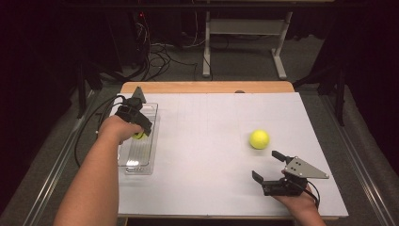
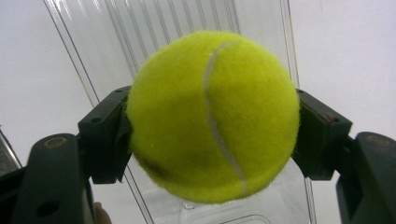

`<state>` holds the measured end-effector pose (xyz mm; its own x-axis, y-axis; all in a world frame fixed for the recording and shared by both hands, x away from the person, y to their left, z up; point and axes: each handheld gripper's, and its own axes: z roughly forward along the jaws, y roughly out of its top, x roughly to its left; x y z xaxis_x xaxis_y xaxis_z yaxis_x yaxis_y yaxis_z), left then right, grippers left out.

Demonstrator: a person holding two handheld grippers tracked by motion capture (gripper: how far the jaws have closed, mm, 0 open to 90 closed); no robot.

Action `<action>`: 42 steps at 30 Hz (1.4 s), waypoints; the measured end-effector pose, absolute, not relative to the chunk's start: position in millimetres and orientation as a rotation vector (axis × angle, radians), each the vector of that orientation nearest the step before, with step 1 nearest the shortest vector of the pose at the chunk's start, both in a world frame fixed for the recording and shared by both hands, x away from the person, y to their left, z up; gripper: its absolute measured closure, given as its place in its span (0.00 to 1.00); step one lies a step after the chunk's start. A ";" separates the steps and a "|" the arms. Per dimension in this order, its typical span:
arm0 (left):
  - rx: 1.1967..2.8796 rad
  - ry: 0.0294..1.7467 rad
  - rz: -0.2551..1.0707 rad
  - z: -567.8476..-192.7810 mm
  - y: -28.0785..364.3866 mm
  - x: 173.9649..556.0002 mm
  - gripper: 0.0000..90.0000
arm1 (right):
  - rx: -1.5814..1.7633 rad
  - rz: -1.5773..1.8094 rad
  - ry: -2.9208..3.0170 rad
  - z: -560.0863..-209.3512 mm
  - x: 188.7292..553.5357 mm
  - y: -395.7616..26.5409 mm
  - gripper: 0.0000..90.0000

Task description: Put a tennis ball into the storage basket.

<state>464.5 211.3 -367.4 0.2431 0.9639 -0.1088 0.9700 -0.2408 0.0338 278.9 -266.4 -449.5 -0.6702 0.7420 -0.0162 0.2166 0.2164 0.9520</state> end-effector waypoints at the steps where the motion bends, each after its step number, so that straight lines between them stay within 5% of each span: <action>1: 2.407 1.874 -0.096 -368.2 211.1 464.5 0.29 | 0.883 1.463 2.021 -449.5 278.8 -266.3 0.00; 17: 2.371 1.865 -0.105 -365.4 214.5 465.2 0.29 | 0.874 1.460 2.028 -450.2 279.1 -264.6 0.00; 22: 2.380 1.806 -0.079 -357.8 210.4 464.0 0.01 | 0.878 1.464 2.026 -450.0 279.0 -264.6 0.00; 42: 2.427 1.780 -0.077 -356.1 200.2 453.7 0.01 | 0.865 1.459 2.029 -449.4 279.2 -263.3 0.00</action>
